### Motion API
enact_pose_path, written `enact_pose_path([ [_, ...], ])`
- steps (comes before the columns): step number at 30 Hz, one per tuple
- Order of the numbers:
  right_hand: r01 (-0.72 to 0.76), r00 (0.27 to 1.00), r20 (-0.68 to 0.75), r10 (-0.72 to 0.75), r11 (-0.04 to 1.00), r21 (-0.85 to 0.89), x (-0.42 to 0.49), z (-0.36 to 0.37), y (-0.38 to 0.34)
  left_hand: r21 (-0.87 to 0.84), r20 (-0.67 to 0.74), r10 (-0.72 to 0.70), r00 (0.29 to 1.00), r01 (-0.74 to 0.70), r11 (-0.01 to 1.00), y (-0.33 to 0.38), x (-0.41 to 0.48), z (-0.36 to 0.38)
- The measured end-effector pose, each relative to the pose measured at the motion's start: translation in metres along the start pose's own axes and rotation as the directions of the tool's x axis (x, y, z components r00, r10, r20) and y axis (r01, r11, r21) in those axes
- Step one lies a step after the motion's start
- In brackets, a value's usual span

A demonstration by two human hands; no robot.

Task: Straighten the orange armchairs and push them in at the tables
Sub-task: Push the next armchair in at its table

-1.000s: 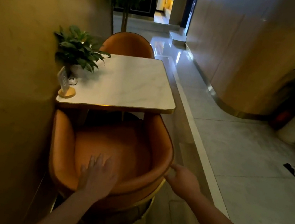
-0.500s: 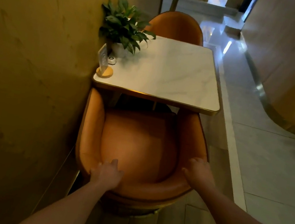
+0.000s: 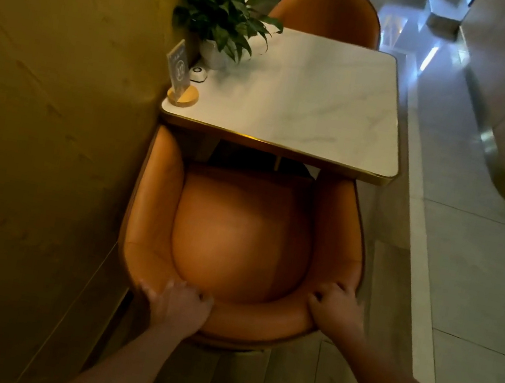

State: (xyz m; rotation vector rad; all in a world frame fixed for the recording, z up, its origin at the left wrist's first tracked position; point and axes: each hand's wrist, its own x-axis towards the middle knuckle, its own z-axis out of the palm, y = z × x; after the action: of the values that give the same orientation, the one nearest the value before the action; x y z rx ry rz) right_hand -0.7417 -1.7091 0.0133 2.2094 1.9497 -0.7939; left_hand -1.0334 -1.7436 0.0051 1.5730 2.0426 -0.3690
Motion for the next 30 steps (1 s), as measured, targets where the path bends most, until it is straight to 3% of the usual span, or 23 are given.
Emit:
enact_pose_path([
  [11, 0.041, 0.994, -0.102, -0.031, 0.995, 0.093, -0.014, 0.007, -0.012, 0.005, -0.117, 0.010, 0.993, -0.010, 1.000, -0.007, -0.007, -0.003],
  [18, -0.021, 0.993, -0.113, 0.030, 0.997, 0.080, -0.019, 0.013, -0.022, -0.023, -0.181, 0.010, 0.983, -0.015, 1.000, -0.012, -0.005, -0.002],
  [30, -0.172, 0.981, -0.066, 0.183, 0.974, 0.146, -0.040, 0.043, -0.066, -0.021, -0.218, 0.165, 0.962, -0.174, 0.984, -0.064, 0.007, -0.023],
])
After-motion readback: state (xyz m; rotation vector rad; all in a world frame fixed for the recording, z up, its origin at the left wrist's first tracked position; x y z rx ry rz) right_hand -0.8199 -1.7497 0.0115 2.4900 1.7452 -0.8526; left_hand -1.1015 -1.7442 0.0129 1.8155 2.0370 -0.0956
